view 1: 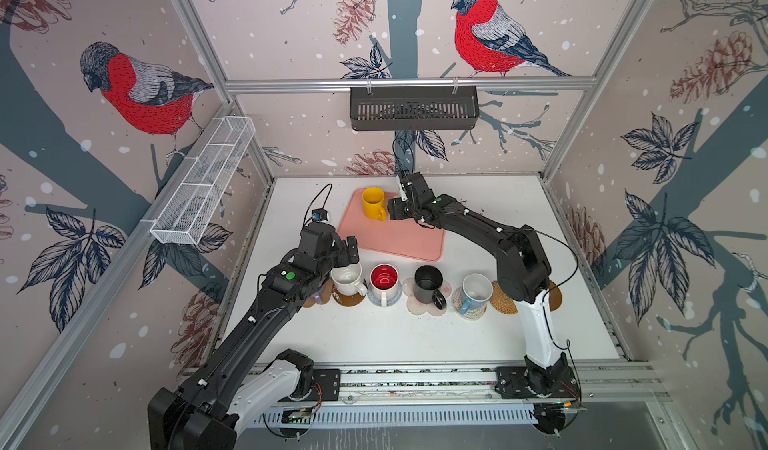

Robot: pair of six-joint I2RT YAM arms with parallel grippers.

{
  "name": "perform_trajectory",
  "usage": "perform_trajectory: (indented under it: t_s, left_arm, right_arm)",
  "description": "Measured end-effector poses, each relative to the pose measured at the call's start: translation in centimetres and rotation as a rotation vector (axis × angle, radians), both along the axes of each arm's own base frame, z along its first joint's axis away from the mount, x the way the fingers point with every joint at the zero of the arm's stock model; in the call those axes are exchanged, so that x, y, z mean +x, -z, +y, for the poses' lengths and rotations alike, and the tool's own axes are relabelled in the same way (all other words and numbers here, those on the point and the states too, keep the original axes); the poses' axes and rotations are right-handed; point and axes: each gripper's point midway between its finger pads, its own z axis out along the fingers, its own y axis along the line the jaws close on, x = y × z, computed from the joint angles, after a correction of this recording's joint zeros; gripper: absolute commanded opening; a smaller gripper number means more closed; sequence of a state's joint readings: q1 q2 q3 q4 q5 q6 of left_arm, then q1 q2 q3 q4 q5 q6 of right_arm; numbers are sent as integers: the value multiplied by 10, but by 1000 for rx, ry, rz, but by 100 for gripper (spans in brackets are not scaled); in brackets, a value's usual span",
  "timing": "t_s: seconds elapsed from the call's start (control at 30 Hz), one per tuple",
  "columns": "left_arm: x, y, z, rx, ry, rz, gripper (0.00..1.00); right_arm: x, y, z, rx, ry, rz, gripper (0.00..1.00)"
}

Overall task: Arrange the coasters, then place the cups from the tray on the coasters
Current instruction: 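Lower the right gripper into the yellow mug while the left gripper withdraws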

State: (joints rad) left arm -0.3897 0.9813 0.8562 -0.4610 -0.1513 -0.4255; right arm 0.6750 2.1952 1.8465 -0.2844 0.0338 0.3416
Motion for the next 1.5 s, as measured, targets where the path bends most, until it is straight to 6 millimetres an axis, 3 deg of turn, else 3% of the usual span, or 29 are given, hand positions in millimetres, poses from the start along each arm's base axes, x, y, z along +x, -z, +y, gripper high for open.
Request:
perform_trajectory:
  t_s: [0.33,0.6,1.13,1.5]
  left_arm:
    - [4,6,4,-20,-2,13,97]
    - [7,18,2,-11,13,44,97]
    - [12,36,5,6,10,101,97]
    - [14,42,7,0,9,122,97]
  right_arm:
    - [-4,21,34,19,-77,36,71]
    - [3,38,44,23,-94,55,65]
    - [16,65,52,30,-110,80,52]
    - [22,66,50,31,-117,64,34]
